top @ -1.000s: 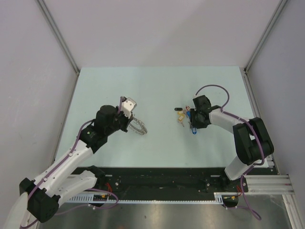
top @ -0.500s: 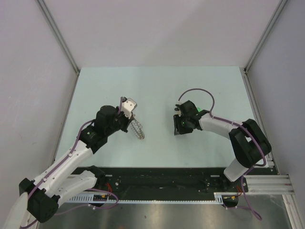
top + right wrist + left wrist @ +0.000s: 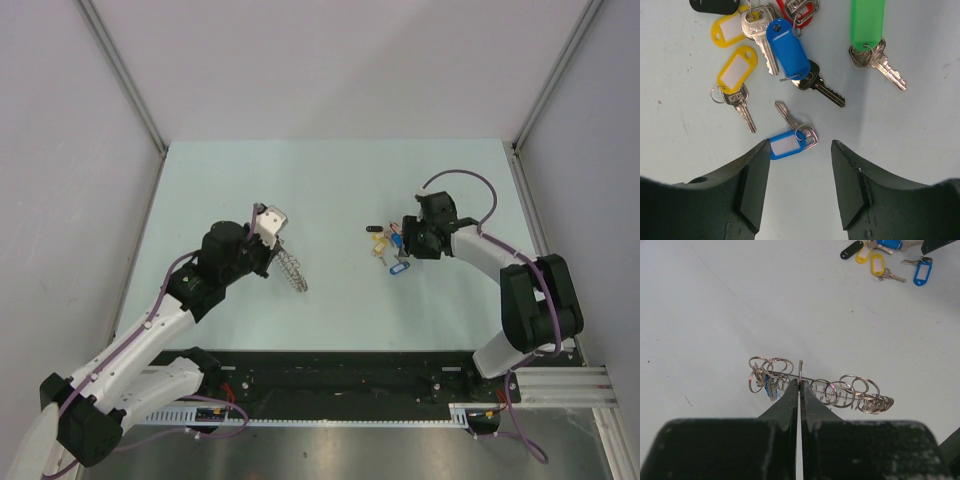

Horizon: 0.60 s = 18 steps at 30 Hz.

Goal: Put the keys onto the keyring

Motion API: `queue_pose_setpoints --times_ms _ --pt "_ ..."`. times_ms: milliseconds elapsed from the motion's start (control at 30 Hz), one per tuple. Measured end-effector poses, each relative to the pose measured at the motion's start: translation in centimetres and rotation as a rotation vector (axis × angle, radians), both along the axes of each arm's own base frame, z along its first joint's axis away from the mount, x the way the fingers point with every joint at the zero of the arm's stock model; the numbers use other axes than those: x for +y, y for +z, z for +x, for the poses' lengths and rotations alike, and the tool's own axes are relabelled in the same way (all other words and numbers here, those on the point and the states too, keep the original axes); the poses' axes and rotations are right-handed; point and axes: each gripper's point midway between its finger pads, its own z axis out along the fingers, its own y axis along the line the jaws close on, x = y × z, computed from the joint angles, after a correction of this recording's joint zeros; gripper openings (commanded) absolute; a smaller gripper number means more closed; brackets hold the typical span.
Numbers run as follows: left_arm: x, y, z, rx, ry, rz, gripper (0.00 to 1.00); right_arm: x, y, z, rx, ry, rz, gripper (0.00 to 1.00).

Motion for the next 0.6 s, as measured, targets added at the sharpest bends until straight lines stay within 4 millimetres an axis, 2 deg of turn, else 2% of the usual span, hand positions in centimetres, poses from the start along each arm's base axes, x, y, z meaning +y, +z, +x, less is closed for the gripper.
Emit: queue_pose_setpoints --times_ms 233,367,467,600 --pt "0.0 0.0 0.0 0.0 0.0 0.0 0.0 0.2 -2.2 -0.2 0.062 0.024 0.012 0.57" --pt "0.0 0.0 0.0 -0.001 -0.001 0.002 0.0 0.8 -2.8 -0.5 0.077 0.05 0.018 0.57" --pt "0.0 0.0 0.0 -0.004 -0.003 0.005 0.0 1.7 -2.8 -0.9 0.078 0.077 0.024 0.57" --pt "0.0 0.0 0.0 -0.004 -0.004 0.005 0.0 3.8 -2.7 -2.0 0.086 0.138 0.035 0.57"
